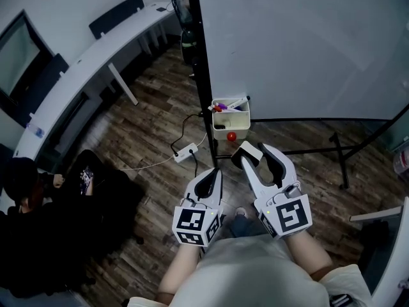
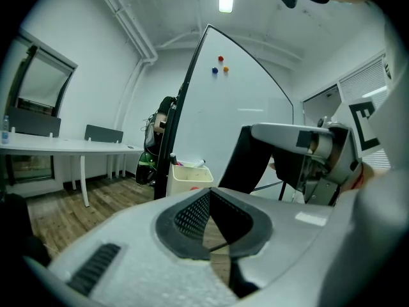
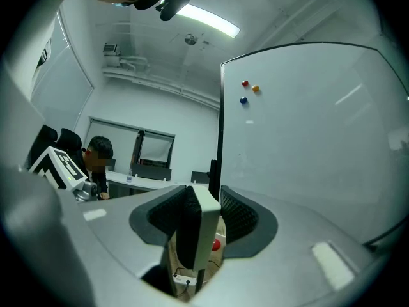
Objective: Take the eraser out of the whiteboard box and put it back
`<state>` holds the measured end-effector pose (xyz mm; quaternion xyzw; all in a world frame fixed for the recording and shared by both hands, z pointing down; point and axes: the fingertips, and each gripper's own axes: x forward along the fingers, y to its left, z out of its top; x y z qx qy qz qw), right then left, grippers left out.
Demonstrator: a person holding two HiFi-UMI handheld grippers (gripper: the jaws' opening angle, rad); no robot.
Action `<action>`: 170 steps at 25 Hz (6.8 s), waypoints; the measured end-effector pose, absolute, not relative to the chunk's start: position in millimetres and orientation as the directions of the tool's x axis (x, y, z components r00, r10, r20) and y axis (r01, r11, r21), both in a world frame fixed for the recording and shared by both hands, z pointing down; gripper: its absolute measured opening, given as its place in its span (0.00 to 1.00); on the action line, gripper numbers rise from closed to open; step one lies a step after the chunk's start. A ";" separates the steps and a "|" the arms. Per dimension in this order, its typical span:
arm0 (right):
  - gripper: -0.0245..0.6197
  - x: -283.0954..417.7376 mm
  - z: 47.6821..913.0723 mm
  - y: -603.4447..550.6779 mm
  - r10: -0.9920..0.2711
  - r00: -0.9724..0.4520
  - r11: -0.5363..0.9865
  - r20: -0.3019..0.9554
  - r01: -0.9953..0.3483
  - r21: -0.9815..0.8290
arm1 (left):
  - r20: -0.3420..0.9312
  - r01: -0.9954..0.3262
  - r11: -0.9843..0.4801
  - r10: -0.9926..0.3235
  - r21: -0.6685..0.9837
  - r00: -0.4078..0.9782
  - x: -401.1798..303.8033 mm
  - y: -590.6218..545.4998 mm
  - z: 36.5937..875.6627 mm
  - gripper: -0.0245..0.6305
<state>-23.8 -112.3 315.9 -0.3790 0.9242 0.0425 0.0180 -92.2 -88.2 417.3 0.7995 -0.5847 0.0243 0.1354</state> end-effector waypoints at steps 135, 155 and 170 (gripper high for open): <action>0.31 -53.9 391.0 -273.1 -0.520 -0.852 0.854 0.064 -0.518 0.048 | 0.232 -0.976 -0.089 -0.963 0.198 0.135 -105.9 -223.7 441.6 0.04; 0.31 -59.9 413.4 -273.4 -0.492 -0.861 0.870 0.126 -0.490 0.050 | 0.235 -0.977 -0.084 -0.963 0.195 0.130 -102.0 -228.5 439.9 0.04; 0.32 -63.5 427.8 -273.9 -0.491 -0.856 0.871 0.162 -0.489 0.051 | 0.229 -0.976 -0.086 -0.965 0.198 0.132 -104.4 -229.7 438.1 0.04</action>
